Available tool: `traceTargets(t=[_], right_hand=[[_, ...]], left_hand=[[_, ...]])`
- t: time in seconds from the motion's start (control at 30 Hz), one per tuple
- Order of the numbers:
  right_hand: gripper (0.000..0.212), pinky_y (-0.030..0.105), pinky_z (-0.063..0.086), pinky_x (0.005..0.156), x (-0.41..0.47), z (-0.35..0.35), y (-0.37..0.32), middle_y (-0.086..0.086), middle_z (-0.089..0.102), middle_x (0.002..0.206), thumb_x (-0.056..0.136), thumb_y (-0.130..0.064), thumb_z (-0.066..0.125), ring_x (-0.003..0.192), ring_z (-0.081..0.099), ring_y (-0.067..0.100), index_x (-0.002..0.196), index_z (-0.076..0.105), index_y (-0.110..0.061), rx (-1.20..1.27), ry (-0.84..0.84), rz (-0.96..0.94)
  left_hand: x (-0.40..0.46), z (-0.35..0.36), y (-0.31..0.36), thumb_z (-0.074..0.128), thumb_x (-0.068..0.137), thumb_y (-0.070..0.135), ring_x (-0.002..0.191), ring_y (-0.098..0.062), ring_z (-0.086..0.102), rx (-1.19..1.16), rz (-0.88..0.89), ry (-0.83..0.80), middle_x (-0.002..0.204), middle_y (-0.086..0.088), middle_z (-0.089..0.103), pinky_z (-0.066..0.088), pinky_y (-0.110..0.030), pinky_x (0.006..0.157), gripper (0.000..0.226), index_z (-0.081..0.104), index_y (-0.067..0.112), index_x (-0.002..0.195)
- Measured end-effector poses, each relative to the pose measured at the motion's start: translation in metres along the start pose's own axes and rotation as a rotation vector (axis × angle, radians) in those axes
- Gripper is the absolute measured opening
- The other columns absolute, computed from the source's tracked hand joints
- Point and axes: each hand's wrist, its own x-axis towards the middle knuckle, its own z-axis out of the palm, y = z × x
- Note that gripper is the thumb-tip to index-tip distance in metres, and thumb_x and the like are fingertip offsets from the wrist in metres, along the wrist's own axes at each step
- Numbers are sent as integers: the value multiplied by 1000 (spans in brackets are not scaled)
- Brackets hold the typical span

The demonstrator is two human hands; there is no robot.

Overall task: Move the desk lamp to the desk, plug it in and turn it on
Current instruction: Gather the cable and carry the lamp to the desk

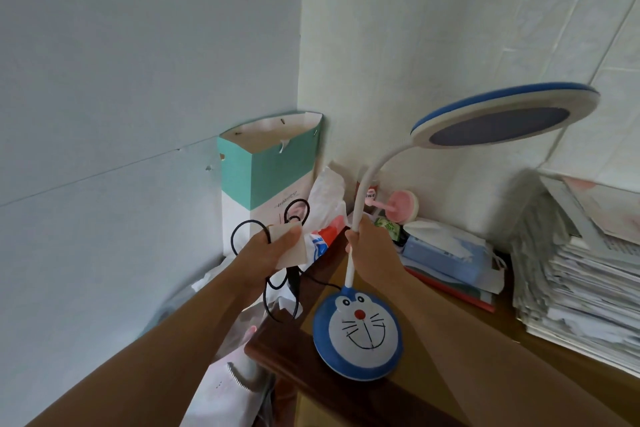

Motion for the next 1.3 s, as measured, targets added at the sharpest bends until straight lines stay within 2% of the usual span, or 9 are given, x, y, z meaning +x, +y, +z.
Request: traceTargets(t=[0.13,0.37,0.53,0.63,0.73,0.83,0.93,1.03,1.3], right_hand=[[30,46,50,86,-8,-15,-4,22,63,106,96,-20,38,96,61,36,113,51,1,106,9,99],[21,31,54,67,-41,-49,5,13,61,95,95,-10,43,81,62,24,111,50,2,18,34,23],[23,29,55,68,-72,-79,15,15,64,99,96,-12,44,82,65,24,114,49,1,-21,75,35],[26,27,51,64,-98,-100,22,13,63,97,96,-19,44,79,62,21,114,50,-1,54,104,90],[26,28,49,66,-126,-123,28,17,62,103,96,-19,44,80,59,21,113,50,0,53,107,100],[26,33,53,70,-156,-145,35,15,62,99,96,-16,43,84,62,25,114,49,0,60,110,95],[23,37,56,73,-185,-161,42,15,62,100,95,-16,45,87,64,27,111,49,0,30,114,103],[21,31,54,72,-214,-173,50,16,62,105,94,-13,48,91,64,26,110,50,0,-25,125,97],[23,43,57,76,-280,-206,60,19,64,102,94,-13,45,87,65,29,114,51,-2,81,213,235]], left_hand=[[-3,11,4,53,91,27,85,-16,59,41,10,-8,96,-6,61,53,-22,67,31,55,9,117],[-24,47,13,58,88,32,81,-19,63,98,32,-55,87,-6,66,54,-38,78,17,61,19,98],[-54,79,19,59,87,33,56,-9,59,169,67,-40,71,-4,62,43,-16,41,19,61,15,91],[-83,102,21,57,89,32,36,1,52,185,95,-53,61,0,56,36,-13,33,16,59,16,85],[-112,123,21,56,90,29,46,-2,55,178,116,-74,65,1,56,39,-12,38,11,58,19,87],[-141,140,20,57,89,29,69,-15,57,180,106,-100,77,-4,59,48,-23,58,13,60,17,91],[-168,157,14,56,90,27,68,-16,58,194,99,-115,76,-4,60,51,-22,56,13,61,15,88],[-191,173,10,56,90,26,68,-14,59,222,104,-117,75,-3,62,50,-18,52,13,61,15,85],[-228,209,12,57,90,23,84,-26,58,210,117,-204,85,-9,62,49,-34,70,14,59,12,97]])
